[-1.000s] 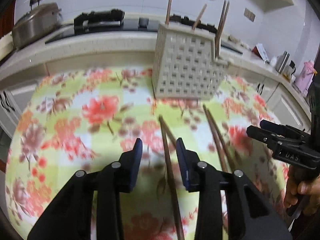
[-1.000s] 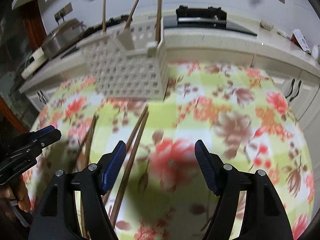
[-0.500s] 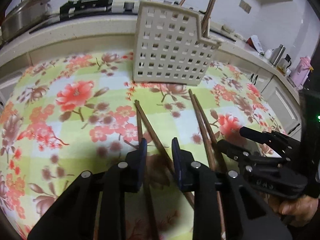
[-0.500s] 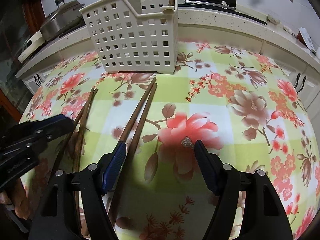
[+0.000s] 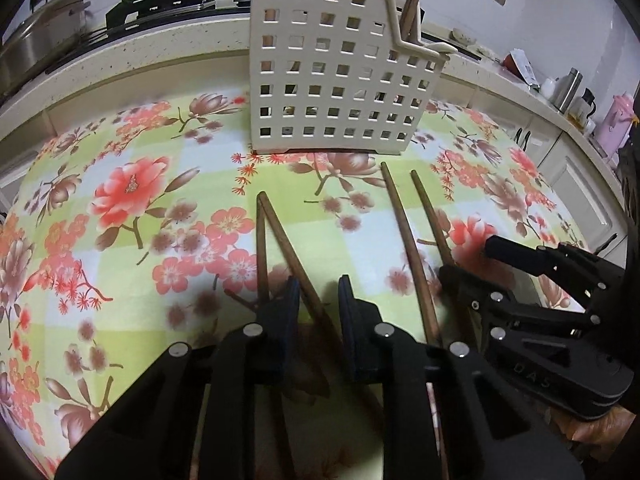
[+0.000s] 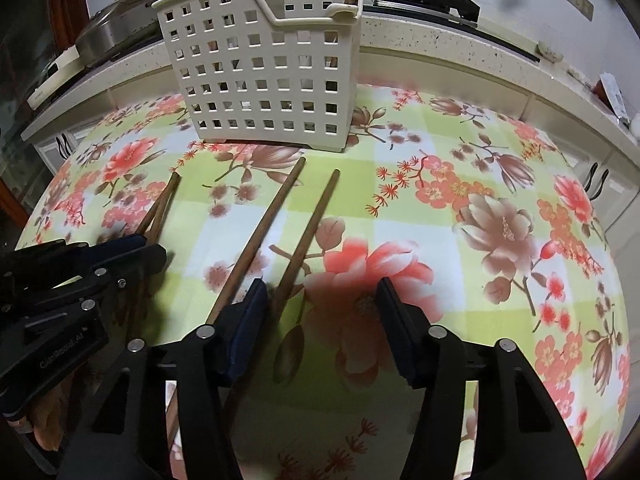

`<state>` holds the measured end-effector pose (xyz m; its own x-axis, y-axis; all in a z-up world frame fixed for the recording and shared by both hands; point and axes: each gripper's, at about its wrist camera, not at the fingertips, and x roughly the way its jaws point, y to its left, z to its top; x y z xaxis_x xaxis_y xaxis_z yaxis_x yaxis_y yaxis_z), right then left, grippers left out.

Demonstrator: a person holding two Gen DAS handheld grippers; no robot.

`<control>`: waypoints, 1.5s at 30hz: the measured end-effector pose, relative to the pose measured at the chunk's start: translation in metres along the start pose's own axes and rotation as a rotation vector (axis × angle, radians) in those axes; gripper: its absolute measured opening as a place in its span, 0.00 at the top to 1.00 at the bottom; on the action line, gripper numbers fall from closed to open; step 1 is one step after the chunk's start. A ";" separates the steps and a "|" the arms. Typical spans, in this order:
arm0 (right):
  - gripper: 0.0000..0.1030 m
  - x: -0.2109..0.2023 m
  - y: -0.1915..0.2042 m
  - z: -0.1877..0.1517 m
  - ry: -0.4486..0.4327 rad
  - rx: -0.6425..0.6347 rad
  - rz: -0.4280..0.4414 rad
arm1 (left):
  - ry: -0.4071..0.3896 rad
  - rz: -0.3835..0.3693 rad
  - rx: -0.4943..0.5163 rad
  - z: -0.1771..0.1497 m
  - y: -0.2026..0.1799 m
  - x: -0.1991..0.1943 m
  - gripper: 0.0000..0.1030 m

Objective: Organize utensils
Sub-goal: 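Close the right gripper on a chopstick while the left gripper closes on another, then lift both chopsticks upright and carry them above the caddy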

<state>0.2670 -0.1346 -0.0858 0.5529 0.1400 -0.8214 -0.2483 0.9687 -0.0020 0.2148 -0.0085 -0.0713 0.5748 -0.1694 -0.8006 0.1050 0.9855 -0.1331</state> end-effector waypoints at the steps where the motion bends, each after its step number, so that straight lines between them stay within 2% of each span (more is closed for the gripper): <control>1: 0.54 0.000 0.000 0.001 -0.002 -0.004 0.002 | 0.001 0.007 0.004 0.000 -0.001 0.001 0.85; 3: 0.62 0.000 -0.001 0.002 -0.004 -0.009 0.006 | 0.002 0.017 0.013 0.000 -0.004 0.001 0.90; 4: 0.69 0.000 -0.001 0.002 -0.007 -0.016 0.011 | 0.002 0.018 0.015 0.001 -0.004 0.002 0.90; 7: 0.80 -0.001 0.001 0.002 -0.009 -0.030 0.026 | 0.004 0.011 0.005 0.001 -0.004 0.002 0.92; 16: 0.92 -0.003 0.000 0.001 -0.014 -0.050 0.071 | 0.004 -0.071 -0.074 0.000 0.006 -0.005 0.94; 30: 0.92 -0.022 -0.005 0.003 -0.052 -0.022 0.096 | -0.059 -0.074 -0.073 0.000 0.008 -0.026 0.94; 39: 0.92 -0.049 -0.008 0.011 -0.102 -0.014 0.113 | -0.141 -0.063 -0.054 0.005 0.005 -0.053 0.94; 45: 0.93 -0.069 -0.013 0.015 -0.139 -0.004 0.121 | -0.233 -0.039 -0.028 0.011 0.000 -0.084 0.94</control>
<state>0.2438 -0.1538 -0.0205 0.6235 0.2826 -0.7289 -0.3224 0.9424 0.0896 0.1756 0.0056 0.0025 0.7432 -0.2015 -0.6380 0.1101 0.9774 -0.1805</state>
